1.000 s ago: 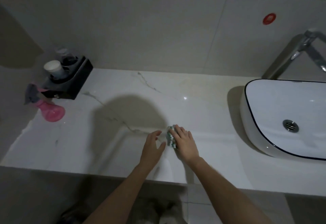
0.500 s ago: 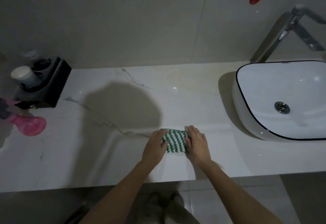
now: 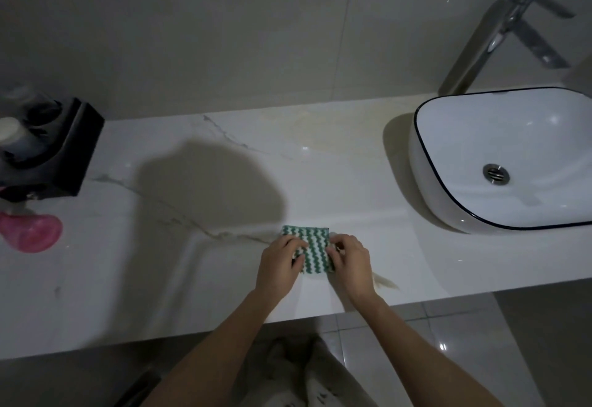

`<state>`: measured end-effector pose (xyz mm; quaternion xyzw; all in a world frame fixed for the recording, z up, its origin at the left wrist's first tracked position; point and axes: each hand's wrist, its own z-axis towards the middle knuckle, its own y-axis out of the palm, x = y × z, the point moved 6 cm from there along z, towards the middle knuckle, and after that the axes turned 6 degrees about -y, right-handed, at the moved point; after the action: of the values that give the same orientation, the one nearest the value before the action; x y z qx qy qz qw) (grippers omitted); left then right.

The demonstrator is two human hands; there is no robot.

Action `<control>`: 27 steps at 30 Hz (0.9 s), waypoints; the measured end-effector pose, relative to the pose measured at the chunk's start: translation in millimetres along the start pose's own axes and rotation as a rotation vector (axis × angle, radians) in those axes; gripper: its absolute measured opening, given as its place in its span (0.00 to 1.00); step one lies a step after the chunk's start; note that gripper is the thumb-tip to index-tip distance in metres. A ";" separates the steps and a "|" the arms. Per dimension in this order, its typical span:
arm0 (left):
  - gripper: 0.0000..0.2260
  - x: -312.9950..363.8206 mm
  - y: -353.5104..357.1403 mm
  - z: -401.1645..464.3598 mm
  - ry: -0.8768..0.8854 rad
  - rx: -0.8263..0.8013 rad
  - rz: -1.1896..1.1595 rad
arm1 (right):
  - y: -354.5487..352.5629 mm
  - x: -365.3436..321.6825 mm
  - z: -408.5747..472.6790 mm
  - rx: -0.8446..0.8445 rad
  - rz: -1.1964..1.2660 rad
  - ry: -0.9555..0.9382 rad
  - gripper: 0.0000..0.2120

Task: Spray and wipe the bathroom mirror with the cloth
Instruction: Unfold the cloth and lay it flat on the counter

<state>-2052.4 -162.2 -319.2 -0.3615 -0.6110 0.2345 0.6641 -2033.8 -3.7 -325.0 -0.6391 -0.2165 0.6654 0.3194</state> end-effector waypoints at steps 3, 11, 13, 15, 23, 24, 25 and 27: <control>0.08 1.5 -0.3 -2.7 -0.031 -0.020 0.010 | 0.8 0.5 -7.2 0.000 0.112 0.083 0.10; 0.14 4.7 7.2 -33.1 -0.148 0.039 0.052 | -8.8 -7.5 -23.5 0.072 0.478 0.327 0.10; 0.14 7.2 5.5 -36.7 -0.195 0.036 0.048 | -8.7 -11.3 -26.3 0.083 0.533 0.329 0.10; 0.14 9.9 3.5 -38.2 -0.252 -0.005 0.014 | -8.1 -14.7 -29.4 0.080 0.584 0.332 0.09; 0.14 15.9 0.4 -44.6 -0.489 -0.033 -0.376 | -5.0 -34.5 -39.4 0.071 0.858 0.336 0.14; 0.15 16.0 0.5 -45.0 -0.507 -0.026 -0.397 | -4.4 -37.1 -41.1 0.070 0.874 0.342 0.15; 0.15 15.2 0.8 -45.7 -0.526 -0.020 -0.420 | -4.1 -39.6 -43.1 0.075 0.894 0.350 0.14; 0.15 12.1 1.3 -47.6 -0.578 -0.007 -0.496 | -2.9 -43.2 -47.0 0.091 0.928 0.376 0.14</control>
<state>-2003.7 -161.5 -312.0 -0.1240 -0.8429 0.1570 0.4995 -1987.8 -37.7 -296.5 -0.7622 0.1813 0.6193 0.0509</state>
